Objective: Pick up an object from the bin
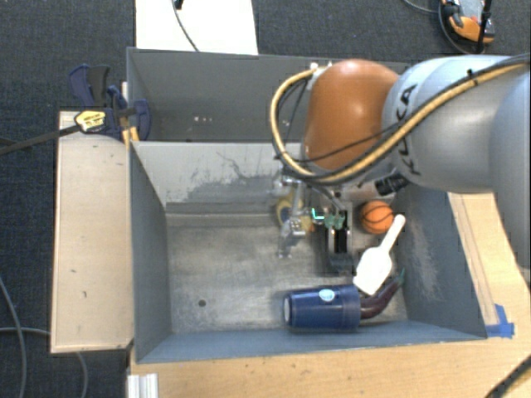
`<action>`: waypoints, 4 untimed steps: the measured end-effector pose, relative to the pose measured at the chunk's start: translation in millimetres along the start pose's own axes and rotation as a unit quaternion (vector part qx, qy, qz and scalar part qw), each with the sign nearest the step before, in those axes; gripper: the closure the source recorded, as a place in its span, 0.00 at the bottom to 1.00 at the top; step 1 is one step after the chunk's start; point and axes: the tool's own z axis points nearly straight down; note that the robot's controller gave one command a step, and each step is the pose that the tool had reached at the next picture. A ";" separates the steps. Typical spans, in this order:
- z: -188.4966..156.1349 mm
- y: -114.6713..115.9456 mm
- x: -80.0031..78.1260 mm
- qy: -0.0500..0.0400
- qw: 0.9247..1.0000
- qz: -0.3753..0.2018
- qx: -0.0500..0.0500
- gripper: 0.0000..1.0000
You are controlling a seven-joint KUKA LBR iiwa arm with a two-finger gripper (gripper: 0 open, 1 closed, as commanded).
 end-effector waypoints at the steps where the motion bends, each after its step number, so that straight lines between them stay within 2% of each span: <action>1: -4.2 -0.4 -1.9 -0.004 1.000 0.001 0.000 0.00; 2: 46.7 -34.6 7.8 -0.007 1.000 0.022 -0.001 0.00; 3: 32.5 -16.9 89.4 -0.003 1.000 0.010 0.000 1.00; 4: 32.5 -17.0 89.4 -0.003 1.000 0.011 0.000 0.00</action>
Offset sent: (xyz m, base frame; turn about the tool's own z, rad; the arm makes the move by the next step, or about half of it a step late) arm -0.0189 -0.0655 -0.0926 0.0788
